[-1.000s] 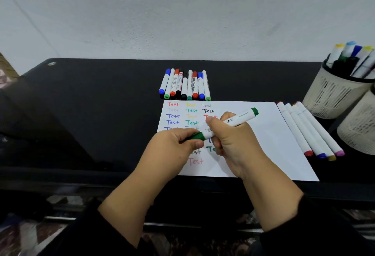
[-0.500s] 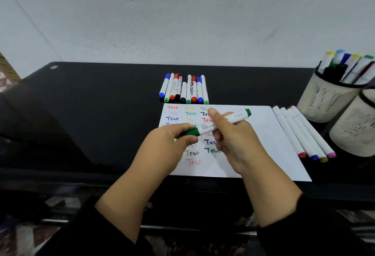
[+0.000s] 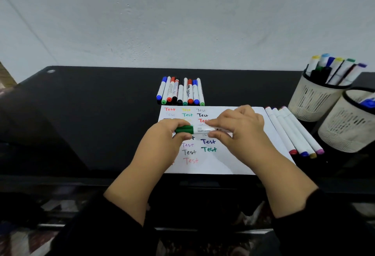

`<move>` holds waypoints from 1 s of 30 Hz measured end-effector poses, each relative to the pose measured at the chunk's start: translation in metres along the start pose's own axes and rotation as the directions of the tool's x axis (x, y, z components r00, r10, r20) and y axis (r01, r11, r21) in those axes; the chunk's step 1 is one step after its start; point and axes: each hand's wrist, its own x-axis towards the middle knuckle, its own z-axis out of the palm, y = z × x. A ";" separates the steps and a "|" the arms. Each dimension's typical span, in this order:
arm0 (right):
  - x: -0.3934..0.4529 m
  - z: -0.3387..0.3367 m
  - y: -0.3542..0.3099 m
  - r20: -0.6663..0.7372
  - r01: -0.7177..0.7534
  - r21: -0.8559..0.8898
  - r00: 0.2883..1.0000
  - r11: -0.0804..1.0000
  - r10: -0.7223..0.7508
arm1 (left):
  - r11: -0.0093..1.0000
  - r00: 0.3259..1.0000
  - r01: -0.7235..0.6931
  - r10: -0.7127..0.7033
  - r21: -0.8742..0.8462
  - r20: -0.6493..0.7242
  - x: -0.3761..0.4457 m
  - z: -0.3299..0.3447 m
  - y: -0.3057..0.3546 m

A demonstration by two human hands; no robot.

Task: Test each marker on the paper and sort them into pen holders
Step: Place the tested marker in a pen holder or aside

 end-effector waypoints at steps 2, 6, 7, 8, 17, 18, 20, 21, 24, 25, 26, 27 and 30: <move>-0.001 0.001 -0.002 -0.007 0.112 -0.105 0.993 0.988 -0.114 | 1.000 1.000 -0.018 0.018 -0.010 0.003 0.000 0.003 0.002; -0.006 -0.007 0.009 0.019 0.014 -0.110 1.000 0.994 -0.012 | 0.992 0.999 0.018 -0.014 -0.124 0.031 -0.003 0.014 0.006; -0.007 -0.013 0.014 0.006 -0.039 -0.114 0.999 0.993 0.040 | 0.992 0.997 0.032 -0.024 -0.122 0.069 -0.002 0.018 0.008; -0.007 -0.020 0.017 0.010 -0.095 -0.117 0.995 0.989 0.096 | 0.994 0.992 0.048 -0.036 -0.097 0.118 -0.001 0.024 0.010; -0.026 -0.108 0.037 -0.062 -0.464 0.026 0.884 0.886 0.464 | 0.981 0.895 -0.145 0.074 0.129 0.440 0.021 0.080 0.055; -0.028 -0.115 0.040 -0.097 -0.479 0.048 0.871 0.876 0.482 | 0.976 0.889 -0.166 0.086 0.143 0.450 0.024 0.086 0.060; -0.033 -0.130 0.049 -0.169 -0.495 0.096 0.847 0.864 0.504 | 0.963 0.881 -0.207 0.105 0.175 0.461 0.030 0.098 0.072; -0.035 -0.135 0.054 -0.196 -0.498 0.120 0.836 0.859 0.513 | 0.956 0.880 -0.222 0.112 0.191 0.461 0.032 0.102 0.075; -0.042 -0.150 0.070 -0.243 -0.512 0.111 0.817 0.852 0.523 | 0.932 0.865 -0.278 0.136 0.234 0.483 0.035 0.116 0.080; -0.043 -0.154 0.074 -0.246 -0.513 0.098 0.818 0.853 0.521 | 0.923 0.861 -0.291 0.136 0.254 0.491 0.035 0.119 0.079; -0.043 -0.156 0.078 -0.240 -0.519 0.090 0.817 0.850 0.524 | 0.916 0.859 -0.297 0.133 0.270 0.494 0.034 0.120 0.078; -0.044 -0.158 0.083 -0.228 -0.531 0.087 0.813 0.843 0.535 | 0.913 0.859 -0.300 0.131 0.278 0.495 0.034 0.122 0.077; -0.041 -0.160 0.092 -0.199 -0.552 0.081 0.807 0.830 0.556 | 0.914 0.863 -0.295 0.131 0.276 0.489 0.035 0.125 0.075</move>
